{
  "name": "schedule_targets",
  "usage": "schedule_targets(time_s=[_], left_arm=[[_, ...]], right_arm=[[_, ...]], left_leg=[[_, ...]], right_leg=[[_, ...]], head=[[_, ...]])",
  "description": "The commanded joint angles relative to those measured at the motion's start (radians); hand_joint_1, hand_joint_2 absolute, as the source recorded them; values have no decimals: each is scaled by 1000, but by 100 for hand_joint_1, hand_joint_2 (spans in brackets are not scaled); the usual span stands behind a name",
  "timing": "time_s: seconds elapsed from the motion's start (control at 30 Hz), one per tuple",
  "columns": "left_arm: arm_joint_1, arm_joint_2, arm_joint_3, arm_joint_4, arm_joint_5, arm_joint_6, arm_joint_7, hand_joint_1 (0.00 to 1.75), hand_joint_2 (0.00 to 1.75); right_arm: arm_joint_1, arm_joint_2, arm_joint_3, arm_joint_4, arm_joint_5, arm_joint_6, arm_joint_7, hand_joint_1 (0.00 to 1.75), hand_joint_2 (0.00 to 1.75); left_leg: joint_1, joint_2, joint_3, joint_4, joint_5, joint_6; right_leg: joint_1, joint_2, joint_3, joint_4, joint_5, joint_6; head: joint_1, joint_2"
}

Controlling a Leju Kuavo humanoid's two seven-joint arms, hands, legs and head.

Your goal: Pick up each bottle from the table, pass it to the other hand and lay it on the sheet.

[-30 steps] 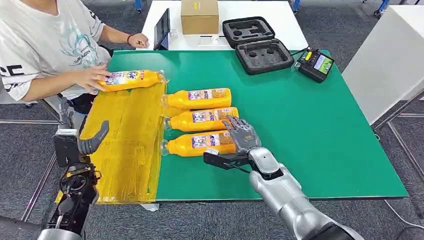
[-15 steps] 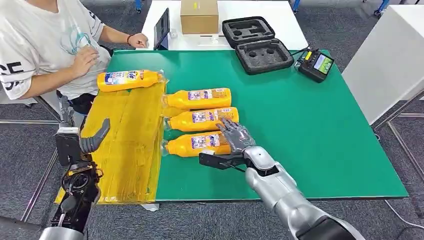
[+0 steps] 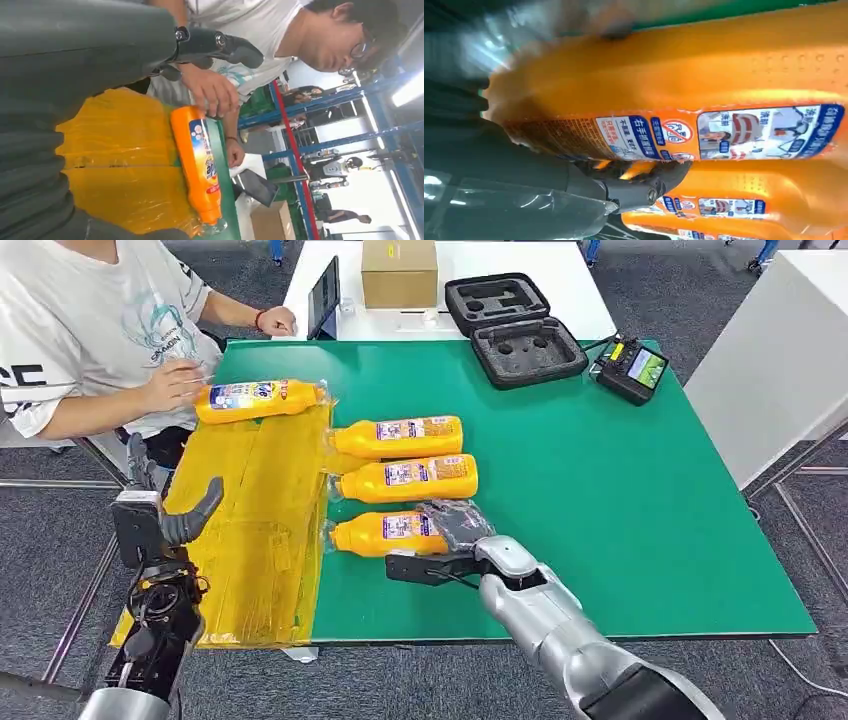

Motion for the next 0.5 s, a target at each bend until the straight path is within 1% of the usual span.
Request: schedule_targets(time_s=[0.03, 0.07, 0.17, 0.2, 0.23, 0.27, 0.3, 0.33, 0.37, 0.4, 0.43, 0.47, 0.5], left_arm=[[-45, -17, 32, 85, 8, -4, 4, 0, 175], [-44, -15, 31, 86, 7, -3, 4, 0, 175], [-45, -13, 29, 91, 10, -11, 4, 0, 175], [-46, -14, 29, 91, 12, -14, 4, 0, 175], [-47, -14, 27, 92, 11, -18, 4, 0, 175], [-48, -15, 27, 92, 10, -22, 4, 0, 175], [-45, -16, 25, 90, 12, -32, 4, 0, 175], [-44, -17, 24, 91, 21, -46, 4, 0, 175], [-43, -23, 30, 94, 47, -69, 4, 0, 175], [-36, -24, 35, 92, 66, -88, 4, 0, 175], [-27, -23, 36, 83, 68, -90, 4, 0, 175], [-22, -25, 39, 87, 90, -115, 4, 0, 175], [-20, -27, 45, 91, 112, -135, 4, 0, 175]], right_arm=[[-39, -3, 30, 130, -14, 46, 13, 138, 175], [-42, -7, 35, 135, -13, 53, 25, 145, 175], [-40, -11, 33, 137, -30, 72, 21, 169, 175], [-36, -13, 27, 136, -42, 78, 11, 169, 175], [-31, -14, 15, 126, -66, 78, -20, 171, 175], [-23, -11, -11, 112, -110, 83, -69, 175, 175], [-4, -8, -58, 70, -201, 81, -184, 175, 175], [8, -3, -85, 41, -260, 93, -259, 175, 175], [39, 3, -145, -27, -383, 106, -383, 175, 175], [67, 7, -173, -99, -468, 103, -464, 175, 175], [79, 2, -161, -144, -479, 115, -448, 175, 175], [111, 13, -192, -222, -580, 128, -502, 175, 175], [135, 11, -187, -292, -644, 135, -504, 175, 175]], left_leg=[[1, -3, 4, -1, -1, -1], [1, -3, 6, -1, -1, -1], [1, -2, 3, -1, -1, -1], [1, -3, 5, -1, -1, -1], [0, -2, 4, -1, -1, -1], [1, -3, 5, -1, -1, -1], [1, -3, 4, -1, -1, -1], [1, -3, 4, -1, 0, -1], [1, -3, 4, -1, 0, -1], [1, -5, 6, -2, -1, -1], [1, -3, 4, -1, 0, -1], [1, -3, 6, -2, -1, -1], [1, -1, 4, -1, -2, -1]], right_leg=[[1, -1, 5, -1, -2, -1], [1, -1, 6, -1, -2, -1], [0, -1, 4, -1, -1, 0], [1, -2, 5, -2, -1, -1], [0, -1, 4, -1, -1, 0], [1, -2, 6, -2, -2, -1], [1, -2, 5, -1, -1, 0], [1, -2, 4, -1, -1, 0], [1, -2, 5, -2, -1, 0], [1, -3, 8, -3, -2, -1], [0, -2, 4, -2, -1, 0], [1, -1, 6, -2, -2, -1], [0, 1, 4, -1, -1, -1]], head=[[0, 0], [0, 0], [0, 0], [0, 0], [0, 0], [0, 0], [0, 0], [0, 0], [0, 0], [0, 0], [0, 0], [0, 0], [0, 0]])
